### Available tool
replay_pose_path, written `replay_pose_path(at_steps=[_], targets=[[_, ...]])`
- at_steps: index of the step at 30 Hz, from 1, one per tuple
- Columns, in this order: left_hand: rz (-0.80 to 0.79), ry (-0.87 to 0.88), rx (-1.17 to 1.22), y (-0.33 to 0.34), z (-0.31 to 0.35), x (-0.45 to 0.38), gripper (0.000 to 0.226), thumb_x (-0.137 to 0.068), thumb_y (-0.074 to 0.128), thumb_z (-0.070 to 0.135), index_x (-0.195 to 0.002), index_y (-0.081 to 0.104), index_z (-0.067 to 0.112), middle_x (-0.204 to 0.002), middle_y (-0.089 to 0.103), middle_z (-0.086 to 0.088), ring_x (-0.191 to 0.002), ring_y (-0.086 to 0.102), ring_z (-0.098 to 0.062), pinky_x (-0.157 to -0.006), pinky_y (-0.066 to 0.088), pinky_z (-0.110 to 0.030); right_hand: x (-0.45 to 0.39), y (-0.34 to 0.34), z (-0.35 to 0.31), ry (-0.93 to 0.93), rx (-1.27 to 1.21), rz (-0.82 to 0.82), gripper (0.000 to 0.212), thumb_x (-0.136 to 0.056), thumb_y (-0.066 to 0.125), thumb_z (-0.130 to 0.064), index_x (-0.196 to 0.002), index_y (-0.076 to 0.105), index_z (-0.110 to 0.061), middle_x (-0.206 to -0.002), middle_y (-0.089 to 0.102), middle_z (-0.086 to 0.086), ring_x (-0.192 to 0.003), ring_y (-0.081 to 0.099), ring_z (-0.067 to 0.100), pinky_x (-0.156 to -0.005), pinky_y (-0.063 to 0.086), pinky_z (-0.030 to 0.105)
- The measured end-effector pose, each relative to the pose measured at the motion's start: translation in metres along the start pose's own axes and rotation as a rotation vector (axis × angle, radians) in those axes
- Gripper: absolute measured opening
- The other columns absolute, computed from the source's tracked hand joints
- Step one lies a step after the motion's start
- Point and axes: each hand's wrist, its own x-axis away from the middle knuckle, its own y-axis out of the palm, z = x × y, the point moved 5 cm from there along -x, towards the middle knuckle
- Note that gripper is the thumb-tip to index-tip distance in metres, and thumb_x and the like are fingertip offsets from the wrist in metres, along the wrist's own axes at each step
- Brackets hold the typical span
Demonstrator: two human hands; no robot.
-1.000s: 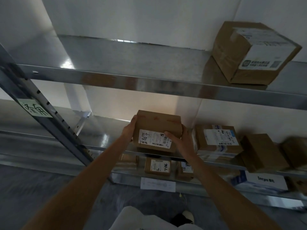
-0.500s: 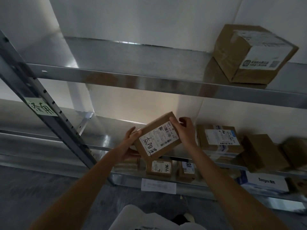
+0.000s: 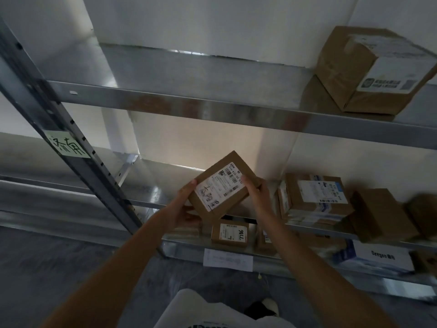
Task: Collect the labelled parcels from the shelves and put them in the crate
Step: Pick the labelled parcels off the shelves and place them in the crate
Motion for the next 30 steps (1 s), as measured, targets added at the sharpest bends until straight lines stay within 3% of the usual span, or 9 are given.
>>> replay_pose_path(at_steps=[4, 7, 11, 14, 19, 21, 23, 27, 30], targets=[[0.227, 0.233, -0.084, -0.016, 0.021, -0.011, 0.066, -0.083, 0.070, 0.033, -0.135, 0.044, 0.003, -0.126, 0.058, -0.018, -0.107, 0.062, -0.030, -0.085, 0.056, -0.042, 0.003, 0.007, 0.020, 0.145, 0.301, -0.124, 0.067, -0.090, 0.052, -0.060, -0.135, 0.043, -0.011, -0.127, 0.055, 0.004, -0.117, 0.055, 0.025, -0.087, 0.045, 0.031], [0.252, 0.263, -0.260, -0.018, 0.027, -0.018, 0.044, -0.092, 0.058, 0.030, -0.129, 0.055, 0.005, -0.124, 0.061, -0.014, -0.114, 0.057, -0.030, -0.098, 0.049, -0.045, 0.003, 0.010, 0.033, 0.233, 0.405, -0.212, 0.073, -0.090, 0.042, -0.068, -0.136, 0.046, -0.011, -0.130, 0.057, 0.007, -0.109, 0.055, 0.021, -0.086, 0.042, 0.031], [0.391, 0.282, -0.509, -0.005, 0.045, -0.024, 0.055, -0.095, 0.055, 0.028, -0.141, 0.039, 0.004, -0.139, 0.049, -0.019, -0.125, 0.049, -0.034, -0.103, 0.045, -0.046, -0.001, 0.009, 0.026, 0.219, 0.431, -0.213, 0.066, -0.094, 0.041, -0.063, -0.135, 0.049, -0.012, -0.131, 0.058, 0.009, -0.111, 0.057, 0.022, -0.089, 0.044, 0.032], [0.566, 0.541, -0.835, 0.024, 0.080, -0.006, 0.063, -0.094, 0.056, 0.024, -0.148, 0.026, 0.011, -0.148, 0.035, -0.017, -0.130, 0.042, -0.032, -0.100, 0.045, -0.046, -0.008, -0.017, -0.005, 0.041, 0.438, -0.016, 0.054, -0.097, 0.047, -0.051, -0.134, 0.050, -0.012, -0.127, 0.058, 0.006, -0.112, 0.058, 0.019, -0.086, 0.046, 0.024], [0.390, 0.939, -0.894, 0.121, 0.096, 0.018, 0.041, -0.099, 0.047, 0.018, -0.140, 0.041, 0.019, -0.141, 0.043, -0.005, -0.116, 0.047, -0.011, -0.092, 0.051, -0.033, -0.003, -0.128, -0.044, -0.275, 0.366, 0.442, 0.033, -0.099, 0.050, -0.026, -0.127, 0.053, -0.008, -0.117, 0.057, 0.007, -0.103, 0.056, 0.015, -0.090, 0.048, 0.031], [0.274, 0.841, -0.814, 0.164, 0.079, 0.007, 0.040, -0.099, 0.046, 0.021, -0.139, 0.044, 0.020, -0.137, 0.049, -0.002, -0.113, 0.053, -0.015, -0.091, 0.052, -0.033, -0.006, -0.176, -0.042, -0.289, 0.372, 0.627, 0.035, -0.096, 0.052, -0.020, -0.124, 0.054, 0.001, -0.121, 0.056, 0.017, -0.110, 0.054, 0.028, -0.095, 0.045, 0.037], [0.150, 0.603, -0.763, 0.206, 0.055, -0.008, 0.044, -0.101, 0.043, 0.027, -0.144, 0.038, 0.017, -0.136, 0.048, 0.000, -0.104, 0.056, -0.013, -0.080, 0.048, -0.014, -0.016, -0.217, -0.032, -0.115, 0.400, 0.700, 0.044, -0.093, 0.051, -0.023, -0.126, 0.052, 0.006, -0.125, 0.054, 0.024, -0.116, 0.050, 0.036, -0.099, 0.039, 0.040], [0.007, 0.250, -0.718, 0.266, 0.015, -0.031, 0.052, -0.101, 0.042, 0.032, -0.146, 0.031, 0.008, -0.145, 0.041, -0.006, -0.130, 0.044, -0.022, -0.094, 0.036, -0.024, -0.030, -0.262, -0.002, 0.201, 0.529, 0.615, 0.059, -0.091, 0.048, -0.042, -0.131, 0.051, 0.002, -0.131, 0.054, 0.024, -0.121, 0.049, 0.040, -0.104, 0.038, 0.047], [-0.085, 0.119, -0.536, 0.282, -0.011, -0.047, 0.040, -0.100, 0.046, 0.024, -0.134, 0.046, 0.003, -0.133, 0.055, -0.006, -0.116, 0.055, -0.019, -0.093, 0.045, -0.027, -0.031, -0.267, 0.018, 0.298, 0.378, 0.435, 0.052, -0.099, 0.050, -0.038, -0.134, 0.051, 0.000, -0.125, 0.060, 0.015, -0.114, 0.057, 0.034, -0.094, 0.047, 0.039]])
